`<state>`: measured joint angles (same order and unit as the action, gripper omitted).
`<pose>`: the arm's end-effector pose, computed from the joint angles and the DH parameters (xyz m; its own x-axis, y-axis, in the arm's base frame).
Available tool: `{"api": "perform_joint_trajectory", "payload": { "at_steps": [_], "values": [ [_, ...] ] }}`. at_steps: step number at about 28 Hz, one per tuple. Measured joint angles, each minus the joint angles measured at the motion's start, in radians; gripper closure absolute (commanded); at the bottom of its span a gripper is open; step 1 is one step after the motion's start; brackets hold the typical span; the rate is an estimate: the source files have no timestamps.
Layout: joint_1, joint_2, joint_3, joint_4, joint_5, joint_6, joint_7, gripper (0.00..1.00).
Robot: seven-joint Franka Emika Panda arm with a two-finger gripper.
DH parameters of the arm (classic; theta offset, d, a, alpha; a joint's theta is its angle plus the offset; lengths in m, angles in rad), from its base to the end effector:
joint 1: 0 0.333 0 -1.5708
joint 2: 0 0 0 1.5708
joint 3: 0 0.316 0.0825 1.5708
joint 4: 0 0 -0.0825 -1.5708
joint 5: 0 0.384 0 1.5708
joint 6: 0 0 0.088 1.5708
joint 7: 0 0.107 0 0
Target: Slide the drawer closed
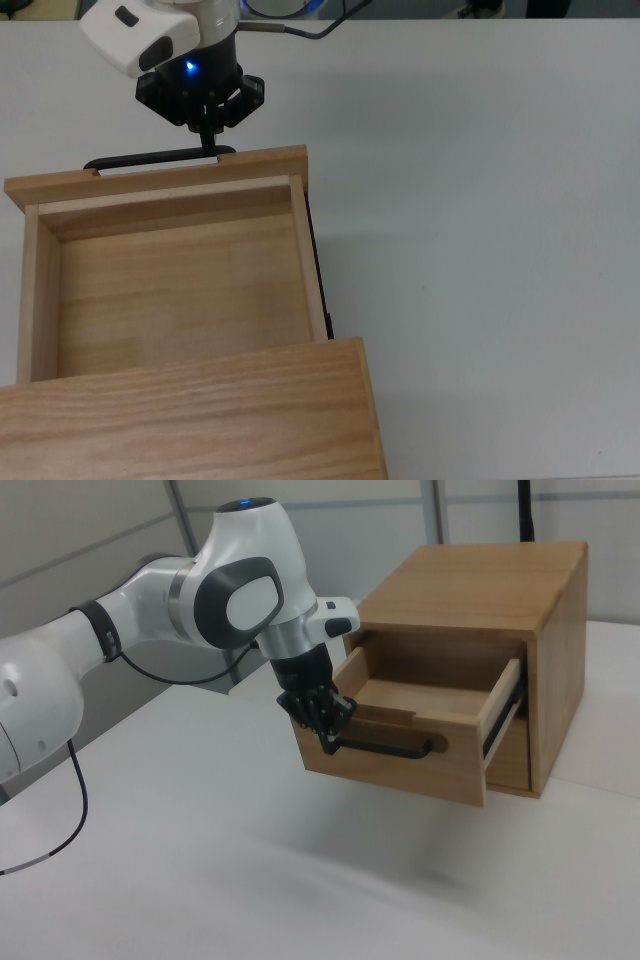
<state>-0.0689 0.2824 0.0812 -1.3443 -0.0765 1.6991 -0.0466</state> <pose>0.6507 -0.0068 0.5747 0.9955 0.0637 0.0705 0.0597 -0.9966 0.0571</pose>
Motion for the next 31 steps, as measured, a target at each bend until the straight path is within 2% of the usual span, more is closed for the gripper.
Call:
{"api": "perform_joint_trajectory", "payload": {
  "at_steps": [6,11,23,31],
  "values": [
    [0.000,0.002,0.000,-0.004,0.000,0.039,0.000,1.00],
    [0.003,0.016,0.000,-0.015,0.000,0.175,0.001,1.00],
    [0.018,0.119,0.000,-0.037,0.004,0.662,0.026,1.00],
    [0.018,0.202,0.000,-0.079,0.004,1.088,0.030,1.00]
  ]
}}
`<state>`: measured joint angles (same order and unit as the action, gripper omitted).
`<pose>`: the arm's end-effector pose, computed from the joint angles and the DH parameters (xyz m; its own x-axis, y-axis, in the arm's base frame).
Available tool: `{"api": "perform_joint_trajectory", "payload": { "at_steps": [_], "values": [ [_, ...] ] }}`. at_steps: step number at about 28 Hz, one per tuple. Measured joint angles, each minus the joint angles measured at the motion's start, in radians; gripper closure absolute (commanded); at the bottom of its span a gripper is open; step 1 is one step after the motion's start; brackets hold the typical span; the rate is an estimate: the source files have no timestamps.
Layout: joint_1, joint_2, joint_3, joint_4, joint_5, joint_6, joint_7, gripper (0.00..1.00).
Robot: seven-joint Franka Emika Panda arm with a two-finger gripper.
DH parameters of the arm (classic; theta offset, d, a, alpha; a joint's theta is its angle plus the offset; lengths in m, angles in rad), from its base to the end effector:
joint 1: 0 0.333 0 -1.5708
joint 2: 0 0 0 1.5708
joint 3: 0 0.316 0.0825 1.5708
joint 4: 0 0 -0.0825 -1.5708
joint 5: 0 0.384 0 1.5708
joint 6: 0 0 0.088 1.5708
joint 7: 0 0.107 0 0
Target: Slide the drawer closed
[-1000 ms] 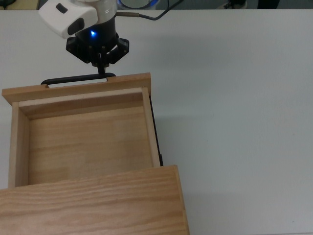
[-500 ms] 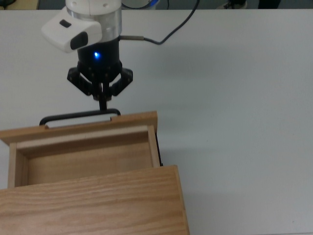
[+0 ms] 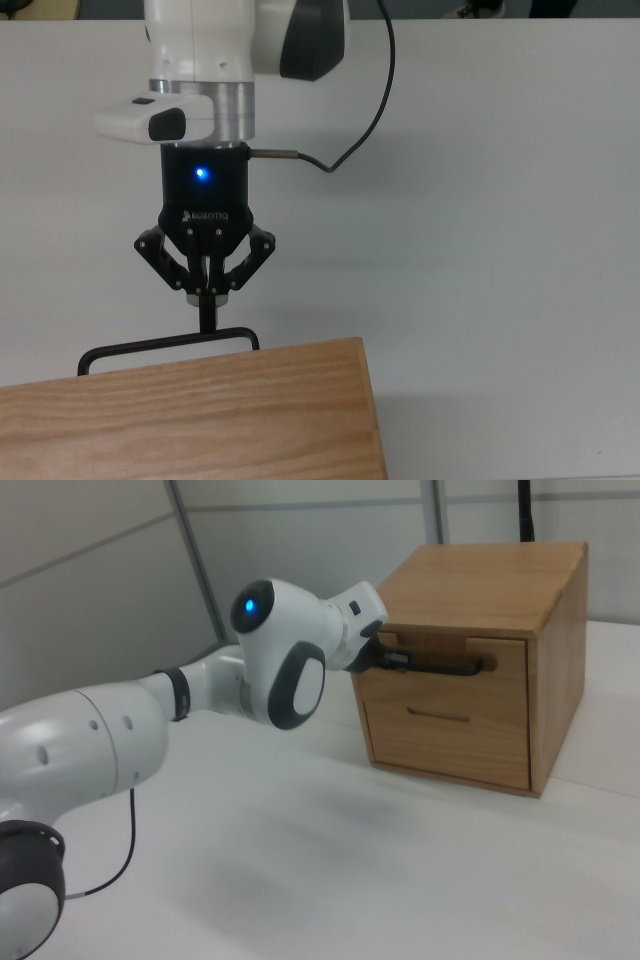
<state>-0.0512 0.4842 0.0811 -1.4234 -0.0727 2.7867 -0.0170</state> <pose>0.7480 0.0114 0.5256 0.6342 0.0691 0.7701 0.0553 -0.9975 0.0440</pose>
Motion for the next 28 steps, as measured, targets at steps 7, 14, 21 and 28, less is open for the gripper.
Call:
{"api": "perform_joint_trajectory", "payload": {
  "at_steps": [7,14,21,28],
  "values": [
    [-0.001,0.008,0.000,-0.001,0.000,0.033,0.000,1.00],
    [-0.003,0.004,0.000,0.010,0.000,-0.009,0.000,1.00],
    [-0.005,-0.078,0.000,0.061,0.000,-0.359,0.000,1.00],
    [-0.005,-0.213,0.000,0.074,0.000,-0.725,0.000,1.00]
  ]
}}
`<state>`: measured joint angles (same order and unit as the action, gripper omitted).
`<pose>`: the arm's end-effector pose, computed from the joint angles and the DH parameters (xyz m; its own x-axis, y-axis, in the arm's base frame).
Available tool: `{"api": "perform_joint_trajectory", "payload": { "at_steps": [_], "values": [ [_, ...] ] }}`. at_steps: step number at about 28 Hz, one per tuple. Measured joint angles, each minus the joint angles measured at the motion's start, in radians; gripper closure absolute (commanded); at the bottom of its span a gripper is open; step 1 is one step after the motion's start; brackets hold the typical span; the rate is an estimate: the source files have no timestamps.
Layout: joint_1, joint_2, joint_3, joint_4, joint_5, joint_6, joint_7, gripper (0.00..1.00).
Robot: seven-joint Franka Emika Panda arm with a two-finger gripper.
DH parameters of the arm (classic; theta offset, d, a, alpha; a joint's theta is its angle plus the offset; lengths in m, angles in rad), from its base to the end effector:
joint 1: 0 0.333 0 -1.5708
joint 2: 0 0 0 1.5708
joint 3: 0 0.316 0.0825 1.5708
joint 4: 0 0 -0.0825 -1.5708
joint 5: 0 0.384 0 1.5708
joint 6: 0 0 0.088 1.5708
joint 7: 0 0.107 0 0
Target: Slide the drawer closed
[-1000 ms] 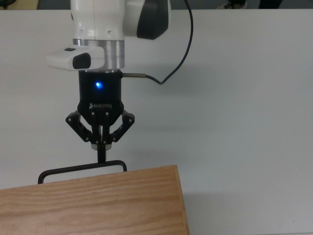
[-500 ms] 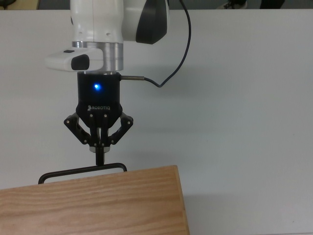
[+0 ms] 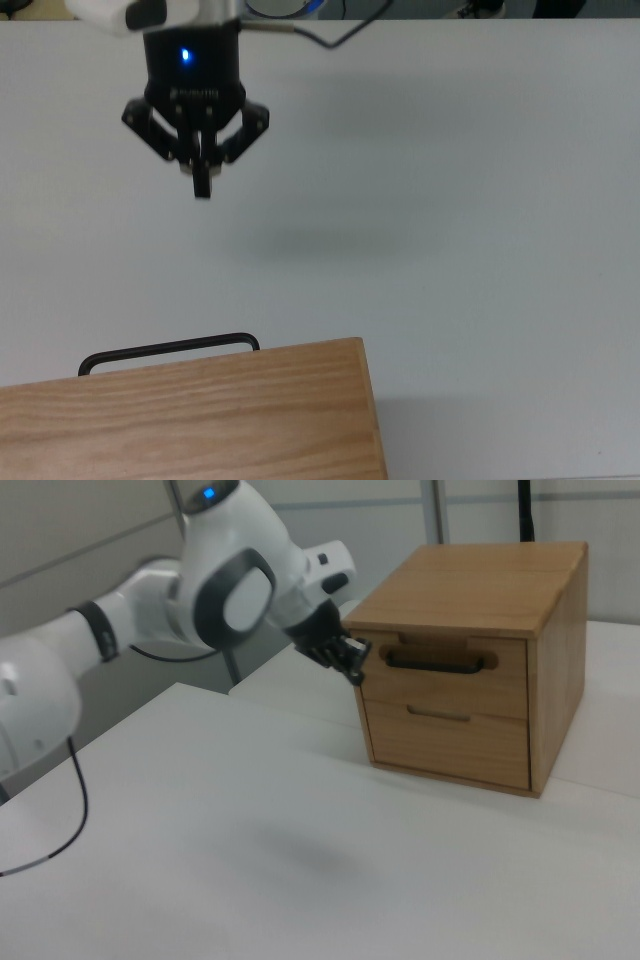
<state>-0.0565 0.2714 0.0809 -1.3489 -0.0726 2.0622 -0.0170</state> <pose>0.6769 0.0045 0.6202 0.9022 0.0613 0.4269 0.0403 -0.9975 0.0581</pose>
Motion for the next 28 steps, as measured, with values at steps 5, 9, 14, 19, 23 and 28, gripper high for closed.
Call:
{"api": "perform_joint_trajectory", "payload": {
  "at_steps": [5,9,14,19,23,28],
  "values": [
    [-0.001,-0.060,-0.002,0.000,0.000,-0.192,0.000,1.00],
    [-0.005,-0.090,-0.007,-0.001,0.000,-0.335,0.000,0.82],
    [-0.007,-0.128,-0.010,0.000,0.000,-0.430,0.000,0.00],
    [-0.019,-0.157,-0.012,0.001,0.012,-0.459,0.000,0.00],
    [-0.022,-0.160,-0.012,0.000,0.014,-0.460,0.000,0.00],
    [-0.022,-0.159,-0.012,-0.002,0.014,-0.462,-0.002,0.00]
  ]
}}
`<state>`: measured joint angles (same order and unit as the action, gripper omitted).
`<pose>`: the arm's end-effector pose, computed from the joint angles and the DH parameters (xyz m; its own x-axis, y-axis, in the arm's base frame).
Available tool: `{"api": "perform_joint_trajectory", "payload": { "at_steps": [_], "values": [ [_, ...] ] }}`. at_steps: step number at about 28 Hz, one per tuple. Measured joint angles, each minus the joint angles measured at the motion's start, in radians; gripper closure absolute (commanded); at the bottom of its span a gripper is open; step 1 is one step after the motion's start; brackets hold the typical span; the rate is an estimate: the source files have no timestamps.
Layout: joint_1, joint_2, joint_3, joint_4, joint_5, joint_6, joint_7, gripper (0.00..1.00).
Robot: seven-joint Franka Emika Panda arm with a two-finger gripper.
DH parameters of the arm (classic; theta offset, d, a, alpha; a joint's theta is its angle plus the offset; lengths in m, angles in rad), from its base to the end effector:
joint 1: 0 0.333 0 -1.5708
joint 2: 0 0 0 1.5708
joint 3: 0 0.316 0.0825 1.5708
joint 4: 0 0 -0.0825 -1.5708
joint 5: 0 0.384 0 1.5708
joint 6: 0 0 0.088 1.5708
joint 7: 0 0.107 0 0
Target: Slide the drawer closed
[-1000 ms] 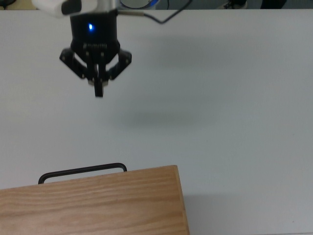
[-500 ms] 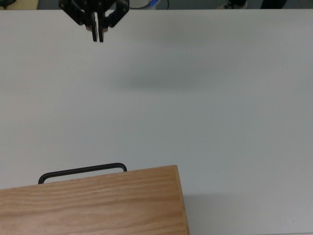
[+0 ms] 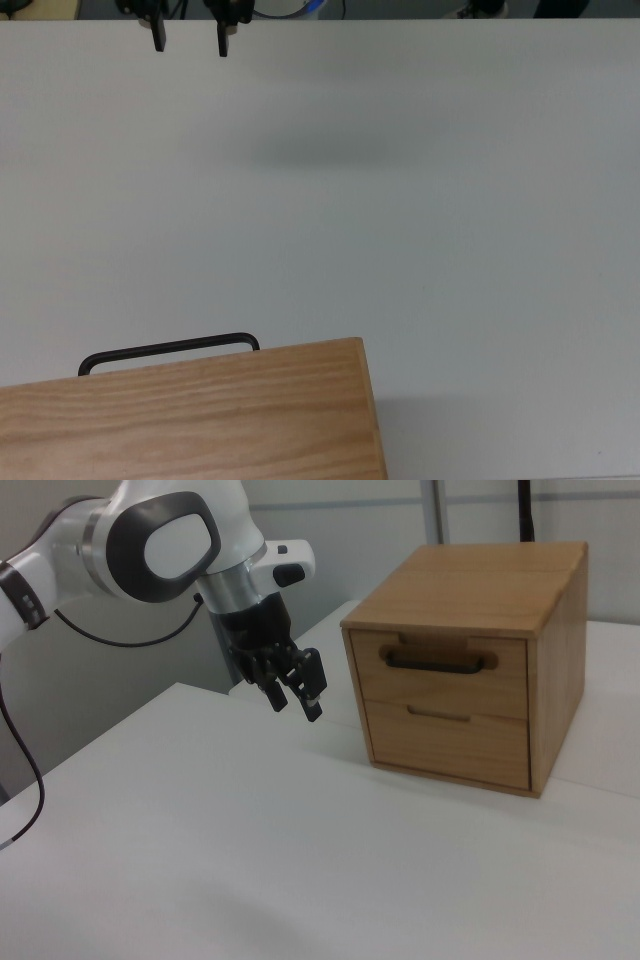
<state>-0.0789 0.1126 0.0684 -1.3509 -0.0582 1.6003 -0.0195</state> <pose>0.5920 -0.0151 0.6672 0.9907 0.0093 0.1356 0.0022 -0.9986 0.0528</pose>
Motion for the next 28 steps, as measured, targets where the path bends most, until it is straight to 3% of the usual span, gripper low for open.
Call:
{"api": "perform_joint_trajectory", "payload": {
  "at_steps": [28],
  "values": [
    [0.001,-0.010,0.001,0.000,0.000,-0.137,-0.055,0.00]
  ]
}}
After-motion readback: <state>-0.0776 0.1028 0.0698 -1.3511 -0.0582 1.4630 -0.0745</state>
